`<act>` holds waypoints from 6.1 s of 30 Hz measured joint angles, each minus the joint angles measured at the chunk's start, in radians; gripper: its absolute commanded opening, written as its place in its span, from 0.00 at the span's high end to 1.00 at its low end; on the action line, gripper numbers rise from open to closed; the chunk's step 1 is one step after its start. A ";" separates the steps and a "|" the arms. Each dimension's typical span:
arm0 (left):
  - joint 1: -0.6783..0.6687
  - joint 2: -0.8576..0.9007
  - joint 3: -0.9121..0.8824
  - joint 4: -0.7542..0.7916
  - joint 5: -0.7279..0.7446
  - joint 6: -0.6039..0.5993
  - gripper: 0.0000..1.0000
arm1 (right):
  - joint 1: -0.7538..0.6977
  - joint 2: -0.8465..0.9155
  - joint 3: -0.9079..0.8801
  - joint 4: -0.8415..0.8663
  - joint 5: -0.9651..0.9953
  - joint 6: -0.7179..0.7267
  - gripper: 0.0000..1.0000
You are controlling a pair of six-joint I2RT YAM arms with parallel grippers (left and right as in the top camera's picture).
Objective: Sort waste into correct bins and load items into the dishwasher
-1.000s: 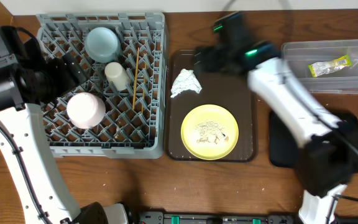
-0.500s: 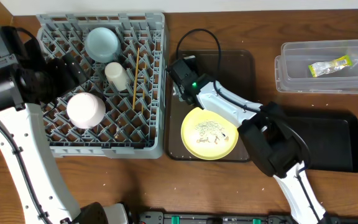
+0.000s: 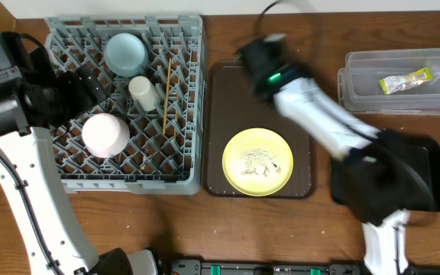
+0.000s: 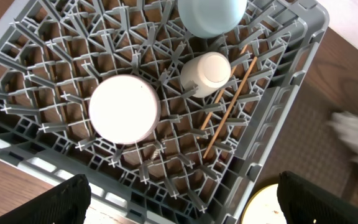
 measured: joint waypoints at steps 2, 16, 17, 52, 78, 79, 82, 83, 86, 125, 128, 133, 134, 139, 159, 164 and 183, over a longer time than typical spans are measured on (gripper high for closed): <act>0.000 0.000 0.000 0.000 0.000 0.000 0.04 | -0.108 -0.124 0.007 -0.066 0.020 0.060 0.99; 0.000 0.000 0.000 0.000 0.000 0.000 0.04 | -0.584 -0.161 0.016 -0.369 -0.134 0.407 0.69; 0.000 0.000 0.000 0.000 0.000 0.000 0.04 | -0.591 -0.161 0.016 -0.364 -0.138 0.410 0.45; 0.000 0.000 0.000 0.000 0.000 0.000 0.04 | 0.444 -0.184 -0.192 -0.320 -0.572 -0.317 0.41; 0.000 0.000 0.000 0.000 0.000 0.000 0.04 | 0.525 -0.015 -0.269 -0.249 -0.332 -0.186 0.57; 0.000 0.000 0.000 0.000 0.000 0.000 0.04 | 0.525 -0.015 -0.270 -0.247 -0.340 -0.184 0.57; 0.000 0.000 0.000 0.000 0.000 0.000 0.04 | 0.525 -0.015 -0.276 -0.238 -0.333 -0.172 0.57; 0.000 0.000 0.000 0.000 0.000 0.000 0.04 | 0.525 -0.015 -0.278 -0.238 -0.328 -0.169 0.57; 0.000 0.000 0.000 0.000 0.000 0.000 0.04 | 0.523 -0.015 -0.296 -0.239 -0.297 -0.151 0.57; 0.000 0.000 0.000 0.000 0.000 0.000 0.04 | 0.428 -0.015 -0.297 -0.190 -0.285 -0.076 0.75; 0.000 0.000 0.000 0.000 0.000 0.000 0.04 | 0.428 -0.014 -0.297 -0.183 -0.278 -0.060 0.75; 0.000 0.000 0.000 0.000 0.000 0.000 0.04 | 0.428 -0.005 -0.339 -0.145 -0.269 -0.045 0.79; 0.000 0.000 0.000 0.000 0.000 0.000 0.04 | 0.428 -0.005 -0.344 -0.137 -0.266 -0.040 0.84; 0.000 0.000 0.000 0.000 0.000 0.000 0.04 | 0.428 -0.006 -0.349 -0.127 -0.227 -0.029 0.99; 0.000 0.000 0.000 0.000 0.000 0.000 0.04 | 0.469 0.010 -0.177 -0.427 -0.084 -0.020 0.99; 0.000 0.000 0.000 0.000 0.000 0.000 0.04 | 0.469 0.011 -0.143 -0.525 -0.037 0.045 0.99; 0.000 0.000 0.000 0.000 0.000 0.000 0.04 | 0.222 0.008 -0.007 -0.746 -0.016 0.433 0.99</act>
